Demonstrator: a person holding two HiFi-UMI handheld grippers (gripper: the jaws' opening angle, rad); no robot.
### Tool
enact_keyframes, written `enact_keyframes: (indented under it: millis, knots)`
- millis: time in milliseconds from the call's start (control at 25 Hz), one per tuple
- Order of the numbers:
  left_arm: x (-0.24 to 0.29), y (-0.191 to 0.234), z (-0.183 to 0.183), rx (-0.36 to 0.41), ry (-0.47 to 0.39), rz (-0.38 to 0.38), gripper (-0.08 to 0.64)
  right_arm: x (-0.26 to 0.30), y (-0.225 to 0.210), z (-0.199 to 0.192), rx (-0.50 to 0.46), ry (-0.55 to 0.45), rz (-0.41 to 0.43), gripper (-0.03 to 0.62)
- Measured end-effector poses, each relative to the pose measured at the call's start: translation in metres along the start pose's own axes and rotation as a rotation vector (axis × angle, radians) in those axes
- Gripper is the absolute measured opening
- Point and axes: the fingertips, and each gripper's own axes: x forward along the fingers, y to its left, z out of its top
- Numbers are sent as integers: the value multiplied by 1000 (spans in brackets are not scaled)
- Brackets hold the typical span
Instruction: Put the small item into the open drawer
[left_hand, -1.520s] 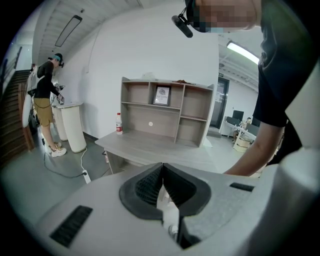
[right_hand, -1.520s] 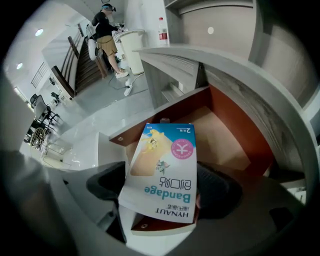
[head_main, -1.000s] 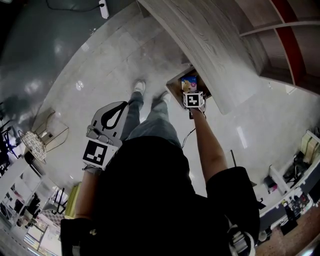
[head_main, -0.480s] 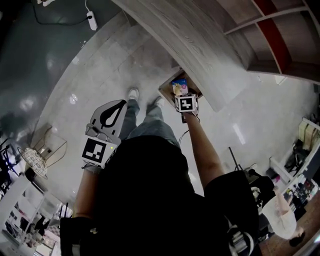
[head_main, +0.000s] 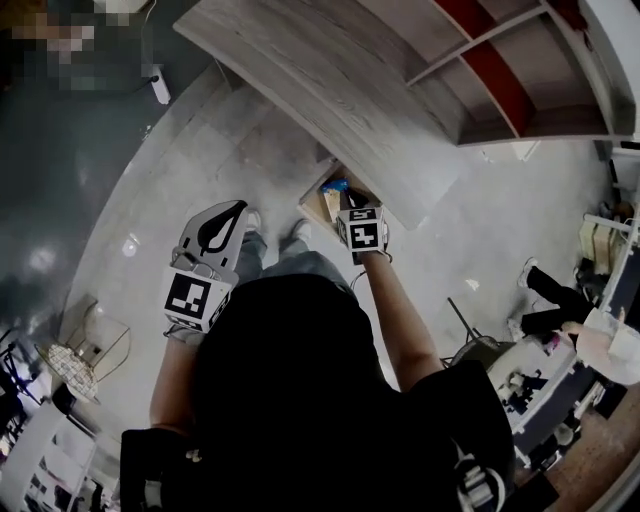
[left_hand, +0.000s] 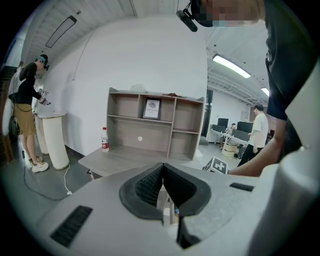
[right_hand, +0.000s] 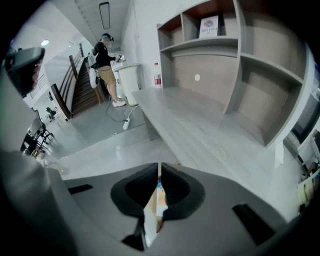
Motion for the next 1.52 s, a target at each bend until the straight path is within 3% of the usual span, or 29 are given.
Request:
enact_keyframes:
  millis: [400, 880, 1360, 1520]
  knots:
    - [17, 22, 31, 31, -79, -62, 3, -87, 10, 102, -48, -250, -56, 12]
    - [30, 32, 60, 48, -153, -117, 3, -201, 33, 193, -108, -589, -35, 12]
    - [36, 30, 81, 37, -191, -173, 3, -273, 52, 227, -101, -779, 13, 12]
    - [37, 27, 88, 41, -198, -193, 3, -274, 50, 223, -90, -757, 4, 12]
